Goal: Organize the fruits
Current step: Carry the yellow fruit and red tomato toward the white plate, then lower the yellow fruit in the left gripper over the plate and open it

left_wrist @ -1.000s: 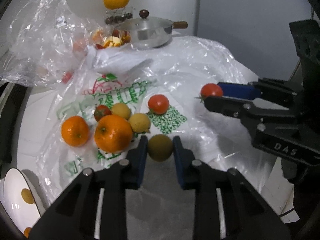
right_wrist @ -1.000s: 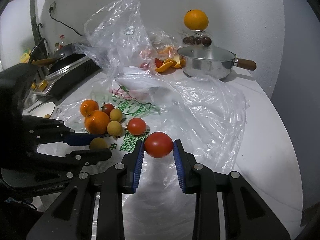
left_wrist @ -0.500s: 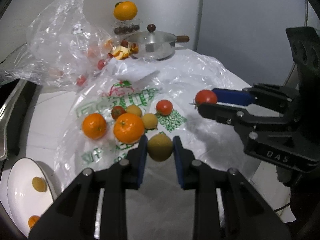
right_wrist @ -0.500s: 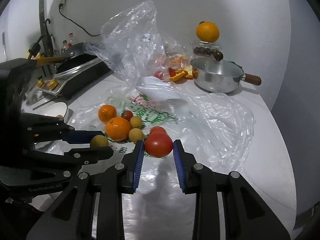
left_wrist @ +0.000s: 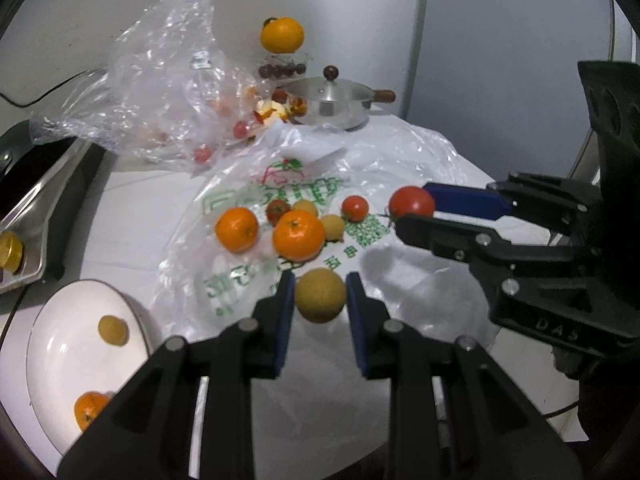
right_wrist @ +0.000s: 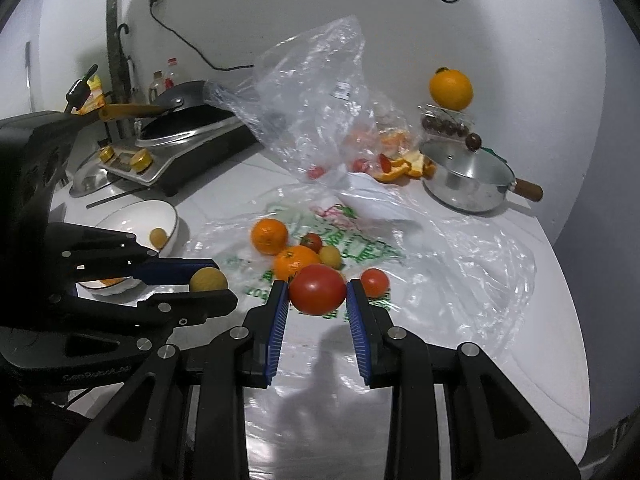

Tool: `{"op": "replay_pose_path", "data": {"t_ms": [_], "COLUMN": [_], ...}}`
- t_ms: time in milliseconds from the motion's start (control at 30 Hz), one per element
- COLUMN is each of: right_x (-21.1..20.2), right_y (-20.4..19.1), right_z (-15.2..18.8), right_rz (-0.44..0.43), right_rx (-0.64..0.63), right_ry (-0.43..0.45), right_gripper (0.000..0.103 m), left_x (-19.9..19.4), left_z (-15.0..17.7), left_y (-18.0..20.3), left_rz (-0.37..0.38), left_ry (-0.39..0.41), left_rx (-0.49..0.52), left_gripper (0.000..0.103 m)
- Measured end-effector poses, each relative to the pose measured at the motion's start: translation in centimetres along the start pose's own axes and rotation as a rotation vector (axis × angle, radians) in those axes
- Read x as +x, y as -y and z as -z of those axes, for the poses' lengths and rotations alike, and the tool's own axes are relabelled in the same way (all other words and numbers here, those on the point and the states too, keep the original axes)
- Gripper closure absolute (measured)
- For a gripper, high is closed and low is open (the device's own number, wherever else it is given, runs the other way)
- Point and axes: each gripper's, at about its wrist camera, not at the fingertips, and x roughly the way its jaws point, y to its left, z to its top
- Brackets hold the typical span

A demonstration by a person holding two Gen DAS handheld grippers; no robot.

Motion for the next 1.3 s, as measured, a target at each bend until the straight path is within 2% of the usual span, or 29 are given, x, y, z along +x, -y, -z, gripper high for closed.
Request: {"op": "replay_pose_path", "data": {"t_ms": [533,1300], "right_x": [0.4,3.0], "right_y": [-6.3,-14.0], "right_z": [-1.6,-3.6], "right_rz": [-0.039,-0.087], "right_rx": [-0.086,-0.197], "right_ry": [-0.005,-0.039], "right_gripper": [0.071,0.071], "left_x": [-4.1,-7.6], "left_z": [2.9,6.0], "left_y": [-4.6,-11.1], "left_rz": [-0.032,-0.081], "left_ry": [0.056,0.107], "left_rx": [-0.073,-0.165], "left_gripper": [0.077,0.077]}}
